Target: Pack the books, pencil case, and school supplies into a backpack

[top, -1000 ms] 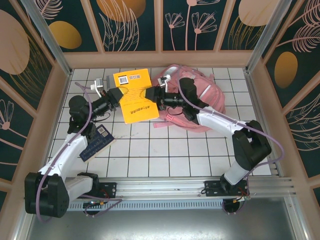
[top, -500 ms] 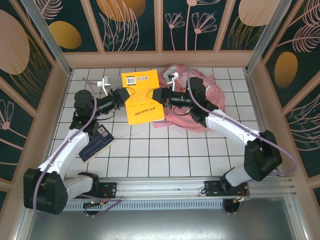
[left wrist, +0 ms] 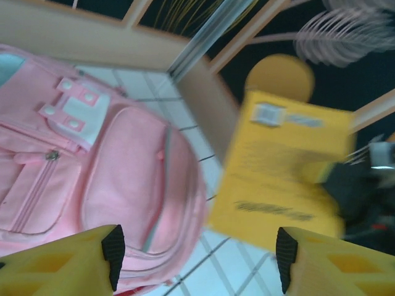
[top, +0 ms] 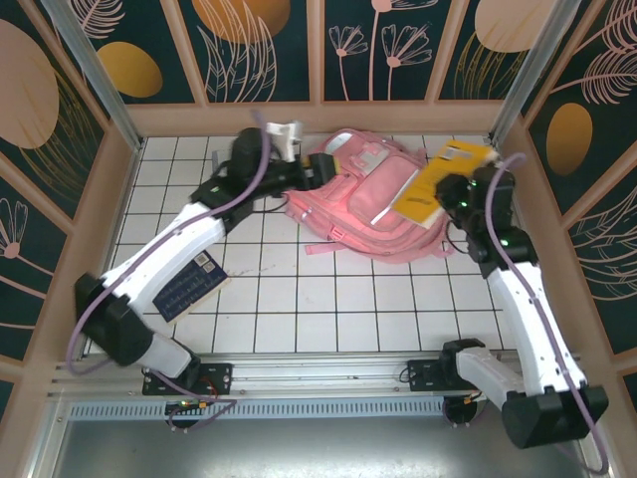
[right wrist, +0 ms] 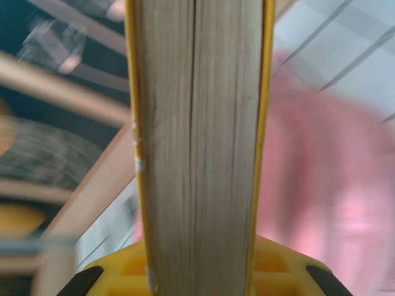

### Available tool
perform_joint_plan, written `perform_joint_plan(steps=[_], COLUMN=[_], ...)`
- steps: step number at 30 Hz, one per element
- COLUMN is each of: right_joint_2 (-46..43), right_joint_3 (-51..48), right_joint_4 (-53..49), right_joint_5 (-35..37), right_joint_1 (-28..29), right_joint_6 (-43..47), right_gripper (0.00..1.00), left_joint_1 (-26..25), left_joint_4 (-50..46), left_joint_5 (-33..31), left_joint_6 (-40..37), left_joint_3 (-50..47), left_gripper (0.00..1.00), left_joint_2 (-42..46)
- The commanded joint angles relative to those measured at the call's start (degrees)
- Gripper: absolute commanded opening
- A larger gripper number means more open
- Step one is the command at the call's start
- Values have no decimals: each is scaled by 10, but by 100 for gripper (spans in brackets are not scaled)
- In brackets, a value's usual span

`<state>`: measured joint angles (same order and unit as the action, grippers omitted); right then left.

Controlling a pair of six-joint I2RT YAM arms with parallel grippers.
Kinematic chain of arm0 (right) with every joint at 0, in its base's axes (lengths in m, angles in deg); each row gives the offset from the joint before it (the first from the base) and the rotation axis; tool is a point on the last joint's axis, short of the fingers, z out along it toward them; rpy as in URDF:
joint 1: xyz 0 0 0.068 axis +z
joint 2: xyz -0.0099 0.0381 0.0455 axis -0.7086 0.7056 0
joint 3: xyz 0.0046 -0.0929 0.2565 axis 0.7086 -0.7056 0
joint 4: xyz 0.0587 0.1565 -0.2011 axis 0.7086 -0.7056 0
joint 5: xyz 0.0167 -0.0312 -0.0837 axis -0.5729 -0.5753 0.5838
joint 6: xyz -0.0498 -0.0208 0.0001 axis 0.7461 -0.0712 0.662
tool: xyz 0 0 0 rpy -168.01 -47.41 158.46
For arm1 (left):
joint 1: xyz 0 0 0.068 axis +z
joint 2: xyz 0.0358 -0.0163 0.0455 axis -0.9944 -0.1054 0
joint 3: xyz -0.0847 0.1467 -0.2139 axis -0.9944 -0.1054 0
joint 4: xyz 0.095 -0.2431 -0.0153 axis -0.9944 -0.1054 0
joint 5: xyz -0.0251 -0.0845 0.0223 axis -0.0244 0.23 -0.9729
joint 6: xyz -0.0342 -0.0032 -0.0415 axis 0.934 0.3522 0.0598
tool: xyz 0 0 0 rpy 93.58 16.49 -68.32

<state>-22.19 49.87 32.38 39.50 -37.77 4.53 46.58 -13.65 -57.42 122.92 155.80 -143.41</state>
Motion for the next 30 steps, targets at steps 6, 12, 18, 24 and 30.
perform_joint_plan(steps=[6,12,18,24,30], right_joint_2=[-106,-142,-157,-172,-176], right_joint_3=[27,10,-4,-24,-37], right_joint_4=[-88,-95,-89,-75,-62], right_joint_5=[178,183,214,226,209], right_joint_1=[-62,-61,-39,-25,-25], right_joint_6=[78,77,89,99,97], right_gripper=[0,0,0,0,0], left_joint_1=[-126,-138,-138,-144,-157], left_joint_4=[-273,-338,-235,-211,-201], left_joint_5=[-211,-218,-163,-118,-154], left_joint_6=[-131,-146,-130,-121,-126], left_joint_3=[386,581,509,501,503], left_gripper=[67,74,80,79,79], left_joint_2=[-325,-493,-501,-517,-532])
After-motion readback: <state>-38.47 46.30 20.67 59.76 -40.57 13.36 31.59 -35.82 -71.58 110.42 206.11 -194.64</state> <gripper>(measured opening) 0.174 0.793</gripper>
